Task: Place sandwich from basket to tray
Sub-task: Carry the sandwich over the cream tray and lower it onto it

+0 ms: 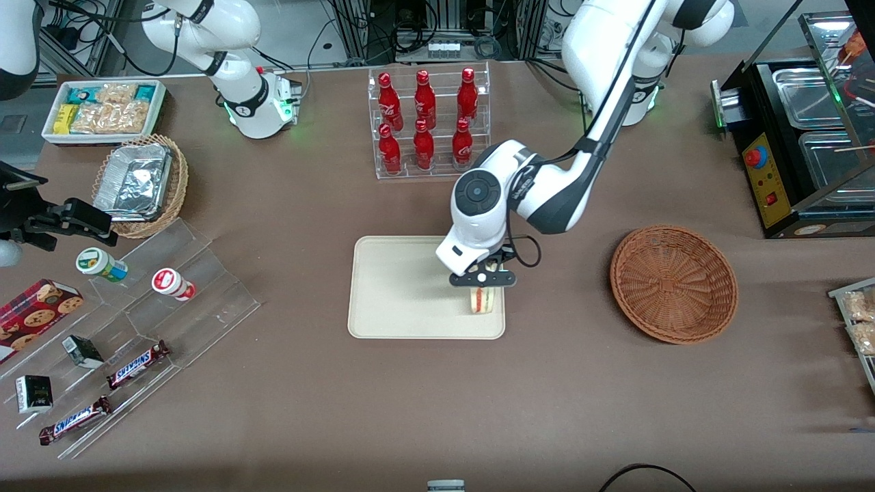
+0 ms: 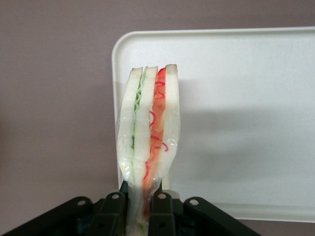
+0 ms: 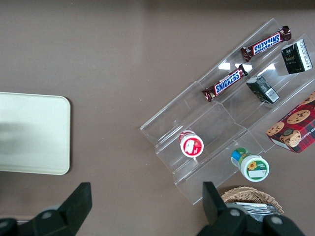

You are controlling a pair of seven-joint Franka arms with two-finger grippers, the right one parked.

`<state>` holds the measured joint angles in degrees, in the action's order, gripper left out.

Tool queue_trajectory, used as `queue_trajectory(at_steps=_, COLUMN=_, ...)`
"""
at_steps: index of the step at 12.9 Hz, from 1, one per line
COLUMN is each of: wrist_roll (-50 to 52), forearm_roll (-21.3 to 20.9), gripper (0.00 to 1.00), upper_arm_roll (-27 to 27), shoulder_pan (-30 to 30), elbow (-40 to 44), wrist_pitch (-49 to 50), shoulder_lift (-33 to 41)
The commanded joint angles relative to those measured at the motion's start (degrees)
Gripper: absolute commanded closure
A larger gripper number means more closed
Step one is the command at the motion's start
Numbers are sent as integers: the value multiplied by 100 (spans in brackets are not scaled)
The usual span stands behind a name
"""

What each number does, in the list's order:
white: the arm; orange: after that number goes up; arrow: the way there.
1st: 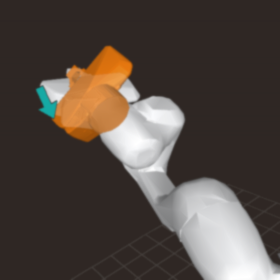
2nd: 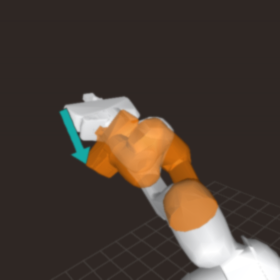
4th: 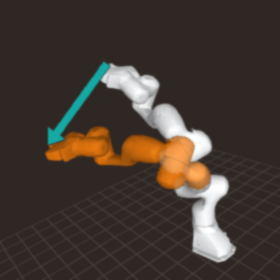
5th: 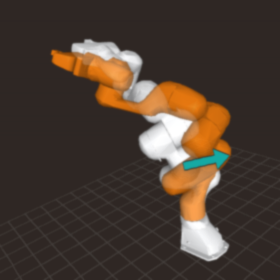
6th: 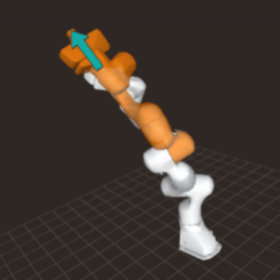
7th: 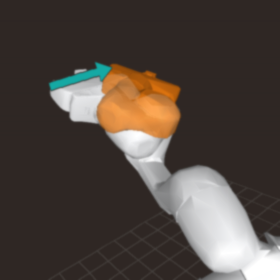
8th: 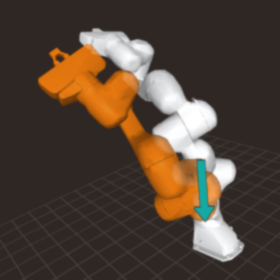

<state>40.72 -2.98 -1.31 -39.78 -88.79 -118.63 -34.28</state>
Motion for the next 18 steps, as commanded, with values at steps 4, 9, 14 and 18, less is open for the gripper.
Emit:
queue_trajectory(at_steps=4, wrist_roll=-12, forearm_roll=-54, gripper=83, upper_arm_roll=87, shoulder_pan=-223, elbow=257, wrist_pitch=-231, shoulder_lift=-386)
queue_trajectory(at_steps=9, wrist_roll=-3, forearm_roll=-62, gripper=78, upper_arm_roll=88, shoulder_pan=-223, elbow=274, wrist_pitch=-389, shoulder_lift=-580)
queue_trajectory(at_steps=14, wrist_roll=94, forearm_roll=-71, gripper=0, upper_arm_roll=96, shoulder_pan=-232, elbow=274, wrist_pitch=-512, shoulder_lift=-633)
queue_trajectory(at_steps=18, wrist_roll=120, forearm_roll=-62, gripper=0, upper_arm_roll=114, shoulder_pan=-223, elbow=283, wrist_pitch=-495, shoulder_lift=-528)
